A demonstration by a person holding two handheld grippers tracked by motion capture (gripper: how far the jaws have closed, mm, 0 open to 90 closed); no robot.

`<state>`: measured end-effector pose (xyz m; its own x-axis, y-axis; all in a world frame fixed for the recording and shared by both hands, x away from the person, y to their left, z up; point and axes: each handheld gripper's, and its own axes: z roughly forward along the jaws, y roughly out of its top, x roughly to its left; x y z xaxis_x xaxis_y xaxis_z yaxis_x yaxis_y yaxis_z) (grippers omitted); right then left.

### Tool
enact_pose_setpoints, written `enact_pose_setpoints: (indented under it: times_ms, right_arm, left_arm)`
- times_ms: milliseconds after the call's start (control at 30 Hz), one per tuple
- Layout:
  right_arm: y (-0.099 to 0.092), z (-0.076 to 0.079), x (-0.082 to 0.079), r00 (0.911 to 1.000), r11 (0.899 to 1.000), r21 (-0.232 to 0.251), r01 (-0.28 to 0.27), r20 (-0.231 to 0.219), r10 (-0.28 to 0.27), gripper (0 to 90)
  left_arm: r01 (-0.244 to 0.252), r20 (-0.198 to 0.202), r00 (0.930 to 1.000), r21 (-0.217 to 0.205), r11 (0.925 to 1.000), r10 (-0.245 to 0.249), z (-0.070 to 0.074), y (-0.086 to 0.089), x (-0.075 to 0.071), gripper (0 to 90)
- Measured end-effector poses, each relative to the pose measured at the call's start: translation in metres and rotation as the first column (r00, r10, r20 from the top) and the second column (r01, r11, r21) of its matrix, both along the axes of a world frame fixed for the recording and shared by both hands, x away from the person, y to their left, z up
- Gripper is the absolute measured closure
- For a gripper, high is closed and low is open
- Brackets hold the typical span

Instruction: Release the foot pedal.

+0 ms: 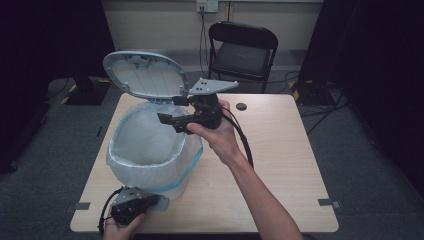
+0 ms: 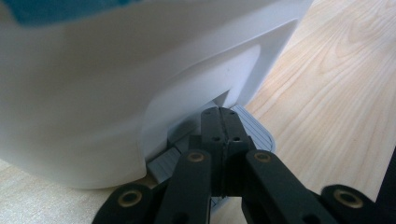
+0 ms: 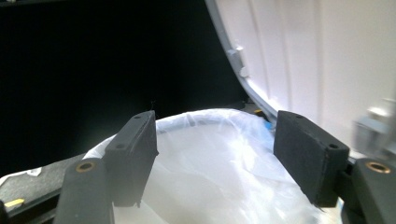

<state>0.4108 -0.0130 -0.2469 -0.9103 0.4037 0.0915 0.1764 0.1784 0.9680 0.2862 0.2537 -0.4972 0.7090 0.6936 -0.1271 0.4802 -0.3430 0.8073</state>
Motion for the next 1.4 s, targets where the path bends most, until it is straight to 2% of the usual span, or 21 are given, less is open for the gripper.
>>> enact_pose_setpoints:
  times_ms: [200,433,600,633,733,767,800,833,867,900,933,967,1033,1067,1167,1200,1233,1267,1333,1367,1400]
  right_arm:
    - [-0.025,-0.003,-0.004,0.9989,0.999,0.009,0.047,0.009,-0.047,28.7]
    - [-0.065,-0.023,-0.009,0.9925,0.993,-0.002,0.122,-0.011,-0.122,27.3]
    - [-0.104,-0.047,-0.015,0.9748,0.975,-0.016,0.221,-0.026,-0.221,25.8]
    - [-0.104,-0.047,-0.015,0.9748,0.975,-0.016,0.221,-0.026,-0.221,25.8]
    - [-0.122,-0.066,-0.02,0.9658,0.967,-0.016,0.254,-0.05,-0.254,24.7]
    - [-0.136,-0.088,-0.024,0.953,0.957,-0.02,0.29,-0.087,-0.29,24.0]
    - [-0.136,-0.088,-0.024,0.953,0.957,-0.02,0.29,-0.087,-0.29,24.0]
    - [-0.149,-0.111,-0.027,0.9362,0.943,-0.05,0.329,-0.114,-0.332,23.3]
    - [-0.154,-0.12,-0.028,0.9288,0.937,-0.057,0.344,-0.127,-0.348,23.0]
    - [-0.154,-0.12,-0.028,0.9288,0.937,-0.057,0.344,-0.127,-0.348,23.0]
    - [-0.16,-0.131,-0.03,0.9191,0.93,-0.073,0.361,-0.141,-0.368,22.9]
    - [-0.173,-0.153,-0.033,0.895,0.911,-0.118,0.395,-0.175,-0.41,22.4]
    - [-0.182,-0.167,-0.036,0.8794,0.897,-0.142,0.419,-0.183,-0.44,21.8]
    - [-0.182,-0.167,-0.036,0.8794,0.897,-0.142,0.419,-0.183,-0.44,21.8]
    - [-0.196,-0.191,-0.041,0.842,0.859,-0.217,0.465,-0.192,-0.504,21.4]
    - [-0.2,-0.199,-0.043,0.827,0.842,-0.253,0.477,-0.195,-0.527,21.5]
    - [-0.205,-0.214,-0.045,0.8041,0.813,-0.307,0.494,-0.195,-0.562,21.7]
    - [-0.205,-0.214,-0.045,0.8041,0.813,-0.307,0.494,-0.195,-0.562,21.7]
    - [-0.209,-0.226,-0.046,0.7851,0.797,-0.336,0.502,-0.209,-0.583,21.8]
    - [-0.211,-0.24,-0.047,0.7702,0.761,-0.4,0.511,-0.18,-0.612,21.8]
    - [-0.211,-0.24,-0.047,0.7702,0.761,-0.4,0.511,-0.18,-0.612,21.8]
  left_arm:
    - [-0.003,-0.003,1.0,-0.005,1.0,0.003,0.0,0.0,0.0,90.0]
    - [-0.012,0.0,0.9999,0.005,0.9999,0.012,0.001,-0.001,-0.001,90.0]
    - [-0.015,-0.002,0.9999,0.009,0.9999,0.015,0.002,-0.001,-0.001,90.0]
    - [-0.015,-0.002,0.9999,0.009,0.9999,0.015,0.002,-0.001,-0.001,90.0]
    - [-0.01,-0.001,1.0,0.01,0.9999,0.01,0.002,-0.001,-0.001,90.0]
    - [-0.012,0.003,0.9999,0.014,0.9998,0.012,0.002,-0.002,-0.002,90.0]
    - [-0.012,0.003,0.9999,0.014,0.9998,0.012,0.002,-0.002,-0.002,90.0]
    - [-0.012,0.003,0.9999,0.014,0.9998,0.012,0.002,-0.002,-0.002,90.0]
    - [-0.011,0.001,0.9999,0.014,0.9998,0.011,0.002,-0.002,-0.001,90.0]
    - [-0.011,0.0,0.9999,0.012,0.9999,0.011,0.002,-0.002,-0.001,90.0]
    - [-0.012,-0.001,0.9999,0.009,0.9999,0.012,0.002,-0.002,-0.001,90.0]
    - [-0.012,-0.001,0.9999,0.01,0.9999,0.012,0.002,-0.002,-0.002,90.0]
    - [-0.012,0.0,0.9999,0.011,0.9999,0.012,0.003,-0.002,-0.002,90.0]
    - [-0.013,0.0,0.9999,0.011,0.9999,0.013,0.003,-0.002,-0.002,90.0]
    - [-0.013,-0.003,0.9999,0.005,0.9999,0.013,0.003,-0.002,-0.002,89.8]
    - [-0.013,-0.004,0.9999,0.002,0.9999,0.013,0.003,-0.002,-0.002,89.2]
    - [-0.009,0.004,1.0,0.003,1.0,0.009,0.003,-0.002,-0.003,87.5]
    - [-0.009,0.004,1.0,0.003,1.0,0.009,0.003,-0.002,-0.003,87.3]
    - [-0.01,0.006,0.9999,-0.005,0.9999,0.01,0.004,-0.001,-0.004,86.9]
    - [-0.014,0.011,0.9998,-0.014,0.9998,0.015,0.005,-0.001,-0.005,86.6]
    - [-0.014,0.011,0.9998,-0.014,0.9998,0.015,0.005,-0.001,-0.005,86.6]
